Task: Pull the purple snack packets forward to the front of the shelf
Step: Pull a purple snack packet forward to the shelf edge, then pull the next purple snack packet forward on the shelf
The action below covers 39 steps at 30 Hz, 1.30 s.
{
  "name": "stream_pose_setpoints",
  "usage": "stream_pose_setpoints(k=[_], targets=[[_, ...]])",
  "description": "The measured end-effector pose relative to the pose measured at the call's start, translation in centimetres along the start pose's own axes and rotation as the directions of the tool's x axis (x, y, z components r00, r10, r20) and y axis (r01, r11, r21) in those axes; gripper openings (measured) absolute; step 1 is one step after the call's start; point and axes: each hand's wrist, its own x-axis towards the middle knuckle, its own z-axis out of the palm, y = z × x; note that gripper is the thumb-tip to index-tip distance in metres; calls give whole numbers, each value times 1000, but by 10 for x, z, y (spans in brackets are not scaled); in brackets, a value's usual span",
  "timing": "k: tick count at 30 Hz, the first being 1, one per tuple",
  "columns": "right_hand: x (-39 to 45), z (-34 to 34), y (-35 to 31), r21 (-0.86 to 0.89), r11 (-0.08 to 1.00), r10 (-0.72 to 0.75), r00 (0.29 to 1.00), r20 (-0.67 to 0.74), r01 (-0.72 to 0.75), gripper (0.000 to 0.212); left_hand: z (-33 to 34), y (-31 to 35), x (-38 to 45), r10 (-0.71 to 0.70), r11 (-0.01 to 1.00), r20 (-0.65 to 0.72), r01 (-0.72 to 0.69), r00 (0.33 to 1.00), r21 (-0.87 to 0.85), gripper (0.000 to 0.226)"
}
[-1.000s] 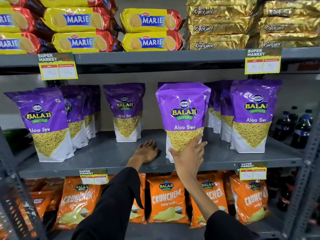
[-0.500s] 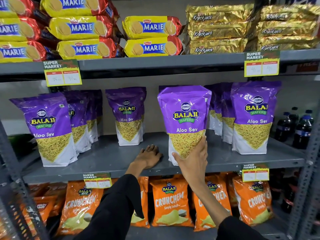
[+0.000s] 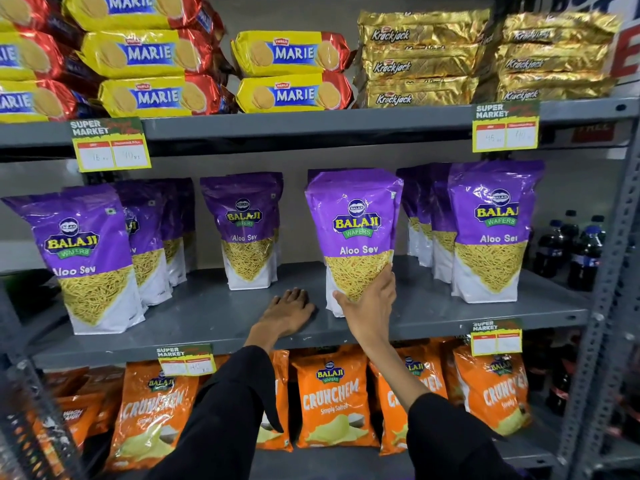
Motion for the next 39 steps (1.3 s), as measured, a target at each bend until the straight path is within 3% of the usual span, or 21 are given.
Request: stream_pose_setpoints(k=[24, 26, 28, 30, 32, 35, 39], targets=[[8, 13, 9, 21, 999, -24, 1000, 1, 24, 135, -3, 1, -5, 6, 1000, -33, -6, 999, -23, 61], [-4, 9, 6, -7, 999, -49, 997, -55, 49, 126, -4, 0, -7, 2, 998, -66, -7, 998, -68, 54], [-22, 3, 1, 28, 987, -156, 978, -139, 161, 100, -4, -2, -11, -12, 990, -123, -5, 992, -142, 48], [-38, 2, -6, 141, 946, -269, 949, -164, 292, 67, -3, -8, -19, -25, 982, -172, -8, 985, -191, 50], [-49, 11, -16, 283, 901, -310, 945, -105, 327, 48, -2, -23, -27, -31, 980, -201, -10, 979, -198, 51], [-51, 41, -40, 377, 885, -294, 956, -4, 274, 42, -13, -54, -45, -70, 976, -220, 21, 973, -218, 50], [-37, 97, -79, 381, 898, -281, 953, 115, 219, 51, -26, -107, -66, -141, 977, -265, 90, 954, -195, 43]])
